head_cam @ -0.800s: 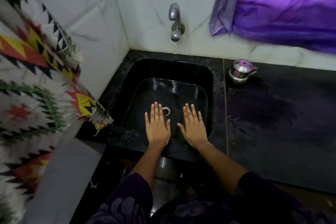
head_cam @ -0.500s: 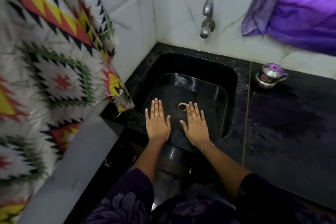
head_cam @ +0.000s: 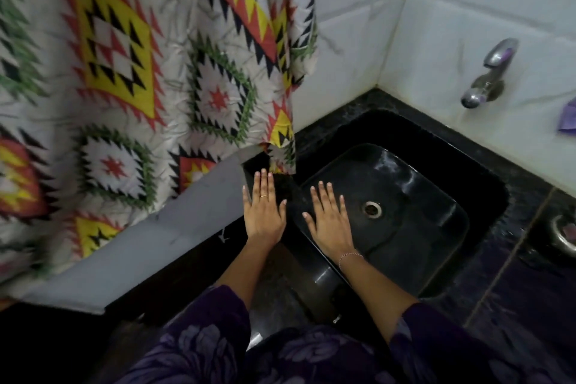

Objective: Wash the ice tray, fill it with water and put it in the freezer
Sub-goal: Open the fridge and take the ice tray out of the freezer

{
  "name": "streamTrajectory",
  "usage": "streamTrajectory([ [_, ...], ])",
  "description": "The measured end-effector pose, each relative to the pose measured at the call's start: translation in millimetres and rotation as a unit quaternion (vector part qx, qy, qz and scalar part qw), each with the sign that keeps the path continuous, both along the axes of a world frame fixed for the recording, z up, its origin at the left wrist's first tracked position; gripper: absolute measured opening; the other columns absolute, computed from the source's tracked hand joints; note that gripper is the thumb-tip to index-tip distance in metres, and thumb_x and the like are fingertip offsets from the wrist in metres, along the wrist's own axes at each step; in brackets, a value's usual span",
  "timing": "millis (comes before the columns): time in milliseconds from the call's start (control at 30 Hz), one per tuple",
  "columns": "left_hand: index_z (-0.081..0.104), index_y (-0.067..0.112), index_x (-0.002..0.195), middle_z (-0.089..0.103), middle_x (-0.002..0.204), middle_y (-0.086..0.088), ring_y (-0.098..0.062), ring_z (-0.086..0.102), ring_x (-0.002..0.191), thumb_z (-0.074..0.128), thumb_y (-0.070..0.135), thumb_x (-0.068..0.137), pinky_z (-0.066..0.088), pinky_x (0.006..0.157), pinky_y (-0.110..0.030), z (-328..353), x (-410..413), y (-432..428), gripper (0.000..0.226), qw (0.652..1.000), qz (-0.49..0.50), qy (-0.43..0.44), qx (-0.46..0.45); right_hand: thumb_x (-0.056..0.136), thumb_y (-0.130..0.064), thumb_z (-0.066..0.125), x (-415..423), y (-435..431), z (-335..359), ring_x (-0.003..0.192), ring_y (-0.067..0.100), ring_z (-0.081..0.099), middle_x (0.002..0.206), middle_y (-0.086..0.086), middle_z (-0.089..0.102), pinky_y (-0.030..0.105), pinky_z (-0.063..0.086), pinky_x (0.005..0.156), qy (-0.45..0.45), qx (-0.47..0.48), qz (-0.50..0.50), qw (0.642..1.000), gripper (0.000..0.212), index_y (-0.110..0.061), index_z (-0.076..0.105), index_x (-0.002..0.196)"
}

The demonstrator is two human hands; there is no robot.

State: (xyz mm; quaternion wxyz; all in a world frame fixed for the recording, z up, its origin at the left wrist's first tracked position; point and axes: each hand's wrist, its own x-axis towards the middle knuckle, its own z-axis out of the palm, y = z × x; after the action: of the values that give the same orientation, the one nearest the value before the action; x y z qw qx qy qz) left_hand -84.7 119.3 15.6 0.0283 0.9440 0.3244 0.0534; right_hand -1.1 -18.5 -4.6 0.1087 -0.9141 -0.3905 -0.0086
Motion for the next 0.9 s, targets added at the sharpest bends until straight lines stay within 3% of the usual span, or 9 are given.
streamTrajectory([
  [467, -0.015, 0.010, 0.148, -0.012, 0.160, -0.005, -0.017, -0.014, 0.147, 0.018, 0.043, 0.101, -0.004, 0.120, -0.044, -20, -77, -11, 0.067, 0.973, 0.224, 0.033, -0.035, 0.094, -0.045, 0.011, -23, 68, -14, 0.145, 0.022, -0.005, 0.158, 0.008, 0.008, 0.046, 0.004, 0.117, 0.027, -0.005, 0.231, 0.972, 0.064, -0.013, 0.018, 0.149],
  [733, -0.010, 0.008, 0.150, -0.011, 0.160, -0.006, -0.017, -0.013, 0.147, 0.013, 0.044, 0.099, -0.004, 0.120, -0.044, -24, -129, -24, 0.066, 0.952, 0.298, 0.049, -0.046, 0.094, -0.043, 0.013, -71, 73, -24, 0.145, 0.024, 0.003, 0.156, 0.010, 0.014, 0.048, 0.005, 0.116, 0.020, -0.031, 0.298, 0.954, 0.063, -0.010, 0.019, 0.147],
  [900, -0.009, 0.007, 0.150, -0.010, 0.160, -0.007, -0.018, -0.013, 0.147, 0.011, 0.044, 0.097, -0.003, 0.120, -0.044, -26, -170, -31, 0.068, 0.941, 0.333, 0.041, -0.052, 0.092, -0.046, 0.008, -108, 76, -27, 0.145, 0.022, -0.003, 0.157, 0.008, 0.008, 0.046, 0.001, 0.116, 0.020, -0.045, 0.340, 0.939, 0.067, -0.010, 0.015, 0.148],
])
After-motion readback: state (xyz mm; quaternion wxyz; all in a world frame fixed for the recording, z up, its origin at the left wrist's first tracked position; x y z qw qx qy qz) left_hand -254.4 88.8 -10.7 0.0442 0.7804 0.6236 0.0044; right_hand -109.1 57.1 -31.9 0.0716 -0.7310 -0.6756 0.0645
